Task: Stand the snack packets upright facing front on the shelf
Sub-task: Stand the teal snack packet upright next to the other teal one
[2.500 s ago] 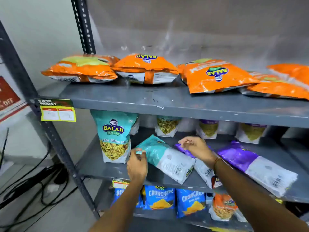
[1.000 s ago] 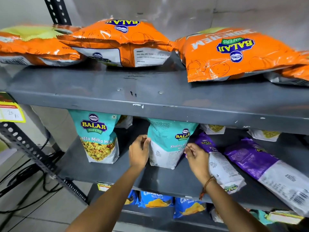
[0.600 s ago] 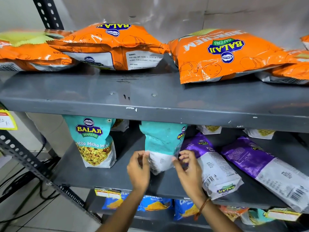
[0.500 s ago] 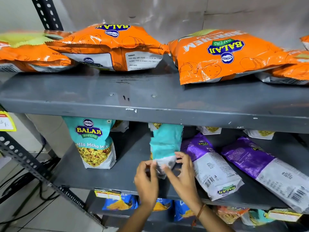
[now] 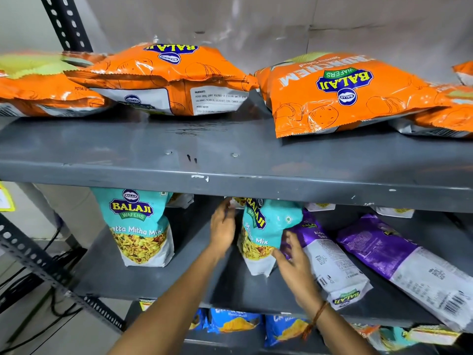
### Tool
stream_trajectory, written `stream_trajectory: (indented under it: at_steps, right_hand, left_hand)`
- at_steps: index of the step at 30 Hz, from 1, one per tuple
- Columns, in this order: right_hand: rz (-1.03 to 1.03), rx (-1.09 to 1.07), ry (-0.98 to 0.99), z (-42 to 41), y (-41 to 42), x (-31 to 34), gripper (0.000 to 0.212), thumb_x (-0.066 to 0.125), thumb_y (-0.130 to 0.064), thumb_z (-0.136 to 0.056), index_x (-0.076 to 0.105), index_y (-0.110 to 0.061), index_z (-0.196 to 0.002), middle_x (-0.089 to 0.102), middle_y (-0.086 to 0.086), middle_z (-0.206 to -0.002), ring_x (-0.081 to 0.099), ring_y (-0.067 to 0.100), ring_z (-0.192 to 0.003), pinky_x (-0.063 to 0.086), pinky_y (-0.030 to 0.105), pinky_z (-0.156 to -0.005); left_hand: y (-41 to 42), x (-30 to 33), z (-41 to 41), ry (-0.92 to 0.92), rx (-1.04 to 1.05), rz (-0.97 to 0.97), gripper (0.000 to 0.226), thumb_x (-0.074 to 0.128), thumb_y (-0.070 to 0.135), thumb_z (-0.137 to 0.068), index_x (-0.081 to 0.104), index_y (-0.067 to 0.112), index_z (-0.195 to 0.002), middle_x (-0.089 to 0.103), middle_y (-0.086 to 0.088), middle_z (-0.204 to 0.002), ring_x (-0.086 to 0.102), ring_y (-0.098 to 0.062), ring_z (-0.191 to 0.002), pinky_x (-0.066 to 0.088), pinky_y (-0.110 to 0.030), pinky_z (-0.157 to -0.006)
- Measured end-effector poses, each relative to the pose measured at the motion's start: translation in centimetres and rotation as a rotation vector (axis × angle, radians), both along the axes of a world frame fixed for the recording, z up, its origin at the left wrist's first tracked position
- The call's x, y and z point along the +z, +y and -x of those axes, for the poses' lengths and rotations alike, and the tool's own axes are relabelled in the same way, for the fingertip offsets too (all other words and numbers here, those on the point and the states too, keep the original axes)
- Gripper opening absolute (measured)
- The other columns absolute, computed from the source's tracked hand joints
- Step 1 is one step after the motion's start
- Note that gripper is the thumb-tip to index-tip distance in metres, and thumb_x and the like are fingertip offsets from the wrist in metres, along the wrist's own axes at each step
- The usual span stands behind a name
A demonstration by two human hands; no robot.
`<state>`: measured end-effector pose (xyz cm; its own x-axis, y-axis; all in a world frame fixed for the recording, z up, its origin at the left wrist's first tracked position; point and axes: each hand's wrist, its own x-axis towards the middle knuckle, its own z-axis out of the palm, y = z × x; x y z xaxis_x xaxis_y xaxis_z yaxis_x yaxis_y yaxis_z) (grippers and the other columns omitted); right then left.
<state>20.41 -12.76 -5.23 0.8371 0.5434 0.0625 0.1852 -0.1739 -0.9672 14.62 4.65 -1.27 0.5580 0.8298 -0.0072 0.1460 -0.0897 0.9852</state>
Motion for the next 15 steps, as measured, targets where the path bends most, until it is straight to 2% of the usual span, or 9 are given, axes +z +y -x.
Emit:
stream_trajectory:
  at_steps: [1,3,4,6,7,8,11,13,15]
  right_hand:
    - [-0.006,-0.002,0.039,-0.6,-0.1,-0.2,0.046,0.062,-0.008,-0.088,0.055,-0.048,-0.11,0.066,-0.018,-0.118,0.063,-0.007,-0.105,0.049,0.016,-0.089]
    - [-0.003,0.023,0.129,-2.0,0.0,-0.5,0.042,0.059,-0.011,-0.091,0.057,-0.037,-0.124,0.067,-0.01,-0.125,0.062,0.004,-0.115,0.05,0.035,-0.102]
    - [0.001,0.035,0.168,-2.6,0.0,-0.5,0.041,0.057,-0.012,-0.091,0.057,-0.033,-0.126,0.067,-0.007,-0.126,0.062,0.011,-0.118,0.049,0.044,-0.105]
    - [0.004,0.055,0.215,-3.5,0.3,-0.4,0.037,0.054,-0.015,-0.091,0.06,-0.037,-0.12,0.07,-0.009,-0.122,0.063,0.016,-0.118,0.048,0.051,-0.105]
    - [0.011,0.06,0.22,-3.8,0.4,-0.2,0.035,0.053,-0.017,-0.091,0.062,-0.04,-0.115,0.071,-0.012,-0.118,0.064,0.015,-0.116,0.048,0.052,-0.105]
    - [0.021,0.061,0.219,-4.1,0.6,-0.1,0.033,0.052,-0.018,-0.09,0.063,-0.042,-0.11,0.072,-0.014,-0.114,0.065,0.013,-0.114,0.049,0.052,-0.104]
    - [0.026,0.053,0.249,-4.6,0.9,-0.1,0.021,0.051,-0.025,-0.089,0.067,-0.034,-0.101,0.075,-0.009,-0.108,0.067,0.019,-0.111,0.05,0.055,-0.101]
    - [0.034,0.04,0.256,-4.7,1.1,-0.2,0.017,0.05,-0.025,-0.09,0.065,-0.022,-0.097,0.075,0.002,-0.107,0.066,0.029,-0.112,0.049,0.058,-0.101]
    - [0.04,0.044,0.265,-4.3,1.4,-0.2,0.016,0.05,-0.024,-0.091,0.065,-0.021,-0.093,0.075,0.002,-0.106,0.066,0.028,-0.11,0.048,0.058,-0.101]
  left_hand:
    - [0.4,0.7,-0.6,0.012,-0.074,0.126,0.034,0.041,0.029,-0.099,0.057,0.021,-0.129,0.057,-0.004,-0.136,0.052,-0.02,-0.124,0.034,-0.03,-0.105]
    - [0.7,1.5,-1.4,0.01,-0.264,0.301,0.035,0.033,0.045,-0.098,0.063,0.032,-0.111,0.062,0.006,-0.124,0.056,-0.006,-0.105,0.032,-0.029,-0.098]
    - [0.8,1.3,-1.6,0.012,-0.336,0.342,0.038,0.03,0.047,-0.098,0.065,0.033,-0.104,0.065,0.009,-0.117,0.059,0.0,-0.096,0.036,-0.027,-0.095]
    - [0.7,0.9,-1.7,0.027,-0.383,0.341,0.037,0.029,0.041,-0.1,0.064,0.031,-0.105,0.066,0.014,-0.107,0.063,0.014,-0.079,0.046,-0.014,-0.077]
    - [0.6,0.8,-1.6,0.017,-0.356,0.335,0.033,0.031,0.035,-0.101,0.062,0.029,-0.11,0.065,0.014,-0.106,0.063,0.017,-0.075,0.048,-0.008,-0.066]
    - [0.4,0.5,-1.5,-0.005,-0.304,0.339,0.029,0.034,0.029,-0.101,0.06,0.026,-0.114,0.065,0.012,-0.106,0.065,0.013,-0.078,0.048,-0.008,-0.063]
    - [0.0,-0.6,-0.2,-0.063,-0.137,0.284,0.016,0.045,0.023,-0.099,0.06,0.026,-0.101,0.068,0.006,-0.101,0.062,-0.008,-0.09,0.045,-0.018,-0.07]
    - [-0.1,-1.7,1.1,-0.07,-0.073,0.217,0.013,0.049,0.021,-0.097,0.062,0.021,-0.098,0.069,0.004,-0.101,0.062,-0.004,-0.086,0.047,-0.013,-0.068]
    - [-0.4,-2.5,2.7,-0.089,-0.04,0.176,0.012,0.051,0.02,-0.097,0.062,0.018,-0.101,0.07,0.004,-0.102,0.065,0.007,-0.079,0.047,-0.005,-0.063]
